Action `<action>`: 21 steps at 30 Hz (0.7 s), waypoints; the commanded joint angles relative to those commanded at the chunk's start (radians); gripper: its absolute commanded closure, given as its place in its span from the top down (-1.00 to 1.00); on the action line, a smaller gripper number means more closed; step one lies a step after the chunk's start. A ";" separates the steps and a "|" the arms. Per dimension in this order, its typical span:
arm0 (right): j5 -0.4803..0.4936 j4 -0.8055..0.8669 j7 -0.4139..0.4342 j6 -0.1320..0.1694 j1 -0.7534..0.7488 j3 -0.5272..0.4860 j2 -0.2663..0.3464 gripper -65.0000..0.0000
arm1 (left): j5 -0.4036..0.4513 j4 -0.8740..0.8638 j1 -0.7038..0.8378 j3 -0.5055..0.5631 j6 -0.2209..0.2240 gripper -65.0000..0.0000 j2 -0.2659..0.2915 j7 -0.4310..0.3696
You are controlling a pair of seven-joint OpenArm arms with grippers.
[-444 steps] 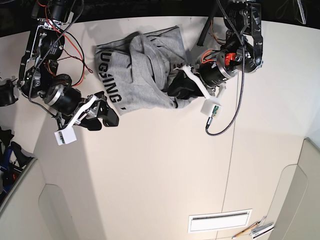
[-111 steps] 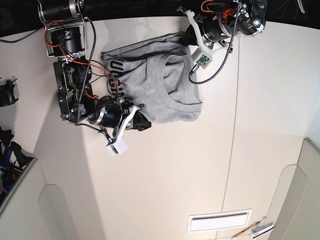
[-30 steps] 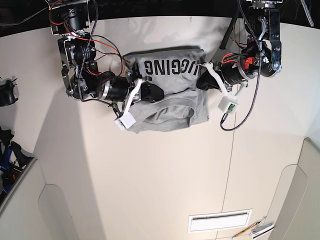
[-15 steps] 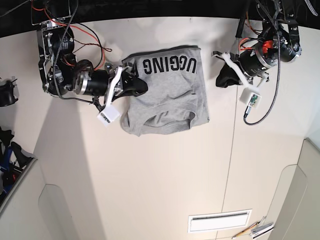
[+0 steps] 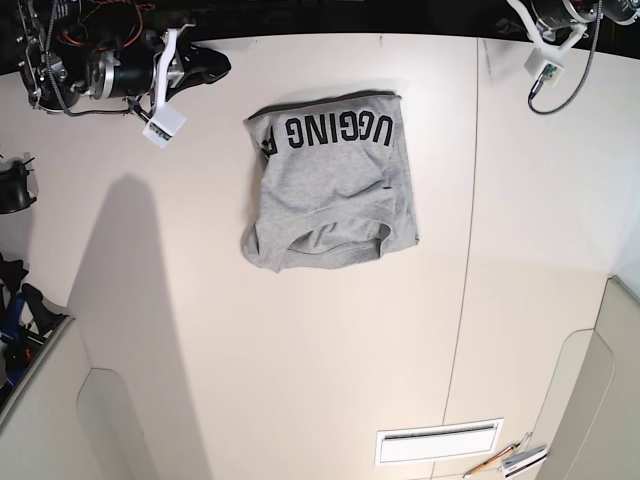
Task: Fold the T-shirt properly
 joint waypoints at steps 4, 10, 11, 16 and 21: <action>-0.005 0.000 -0.001 -0.001 -0.047 0.000 0.050 -1.00 | 0.007 0.000 0.135 0.000 0.000 -1.00 -0.054 0.000; -0.008 -0.002 0.000 -0.004 -0.133 -0.001 0.104 -1.00 | 0.067 -0.002 0.302 0.013 0.000 -1.00 -0.152 -0.012; -0.009 -0.002 -0.001 -0.004 -0.148 -0.001 0.104 -1.00 | 0.096 -0.008 0.317 0.027 0.000 -1.00 -0.164 -0.014; -0.045 -0.020 -0.001 -0.006 -0.218 -0.001 0.105 -1.00 | 0.242 -0.176 0.341 0.177 0.000 -1.00 -0.230 -0.171; -0.049 -0.074 -0.007 -0.013 -0.280 -0.002 0.104 -1.00 | 0.338 -0.407 0.287 0.361 0.000 -1.00 -0.248 -0.270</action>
